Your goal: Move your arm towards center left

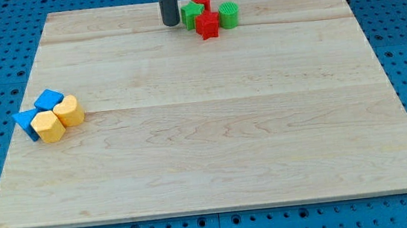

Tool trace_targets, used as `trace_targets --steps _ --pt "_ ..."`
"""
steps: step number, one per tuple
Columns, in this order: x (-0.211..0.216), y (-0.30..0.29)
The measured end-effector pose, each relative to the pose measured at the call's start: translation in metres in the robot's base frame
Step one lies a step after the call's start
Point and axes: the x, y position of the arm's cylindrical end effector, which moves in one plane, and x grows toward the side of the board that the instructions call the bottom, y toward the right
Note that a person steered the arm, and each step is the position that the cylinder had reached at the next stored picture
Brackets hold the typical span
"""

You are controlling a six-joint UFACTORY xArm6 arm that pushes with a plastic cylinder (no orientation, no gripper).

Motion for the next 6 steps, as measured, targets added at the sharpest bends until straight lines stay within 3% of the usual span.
trace_targets --steps 2,3,4,6 --pt "-0.001 0.041" --pt "0.0 0.013" --pt "0.03 -0.023" --pt "0.096 -0.155"
